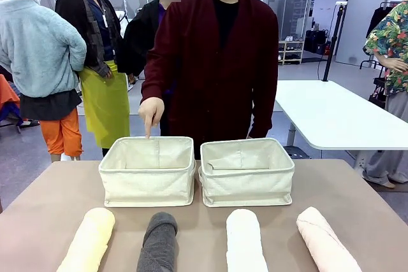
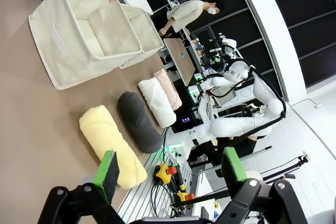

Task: Divide the towels into two baskets.
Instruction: Pick up one hotel-folded towel and place it in the Fabric basket indicated by the person.

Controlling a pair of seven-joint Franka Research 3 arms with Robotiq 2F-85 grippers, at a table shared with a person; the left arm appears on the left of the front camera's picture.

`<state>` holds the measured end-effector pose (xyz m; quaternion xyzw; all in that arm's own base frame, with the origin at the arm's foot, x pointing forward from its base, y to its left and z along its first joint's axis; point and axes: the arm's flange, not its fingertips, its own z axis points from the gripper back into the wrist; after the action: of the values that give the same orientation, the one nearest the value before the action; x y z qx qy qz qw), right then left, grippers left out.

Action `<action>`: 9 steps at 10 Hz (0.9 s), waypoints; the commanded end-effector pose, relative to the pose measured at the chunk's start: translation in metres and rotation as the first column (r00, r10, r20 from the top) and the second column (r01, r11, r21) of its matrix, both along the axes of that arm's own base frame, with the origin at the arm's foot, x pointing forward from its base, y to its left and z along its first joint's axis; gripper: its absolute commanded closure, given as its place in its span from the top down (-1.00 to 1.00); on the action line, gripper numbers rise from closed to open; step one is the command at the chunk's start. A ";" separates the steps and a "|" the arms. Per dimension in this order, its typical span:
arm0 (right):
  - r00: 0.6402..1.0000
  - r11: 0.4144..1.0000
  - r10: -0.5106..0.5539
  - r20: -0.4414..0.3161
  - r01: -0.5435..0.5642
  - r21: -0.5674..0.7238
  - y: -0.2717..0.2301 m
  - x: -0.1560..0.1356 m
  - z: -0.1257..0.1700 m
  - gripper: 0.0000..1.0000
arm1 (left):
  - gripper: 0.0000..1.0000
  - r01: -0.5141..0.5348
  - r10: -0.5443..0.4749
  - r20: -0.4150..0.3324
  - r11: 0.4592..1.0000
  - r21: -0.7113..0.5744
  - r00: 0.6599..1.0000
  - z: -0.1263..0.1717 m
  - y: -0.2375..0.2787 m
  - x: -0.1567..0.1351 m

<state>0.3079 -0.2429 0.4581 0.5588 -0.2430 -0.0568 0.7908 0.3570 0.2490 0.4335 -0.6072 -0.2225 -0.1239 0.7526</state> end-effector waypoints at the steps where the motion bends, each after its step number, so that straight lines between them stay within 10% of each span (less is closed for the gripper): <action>1: 1.000 1.000 0.001 0.019 -0.001 0.004 -0.001 0.000 0.003 1.00 | 1.00 0.000 0.000 0.000 1.000 0.000 1.000 0.000 0.000 0.000; 9: 1.000 1.000 0.001 0.019 -0.001 0.004 -0.001 0.000 0.003 1.00 | 1.00 -0.044 0.124 -0.092 0.797 0.602 0.988 0.010 -0.189 -0.035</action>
<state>0.3086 -0.2431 0.4573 0.5585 -0.2416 -0.0576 0.7914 0.3237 0.0769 0.4462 -0.3711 -0.1589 -0.1257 0.9062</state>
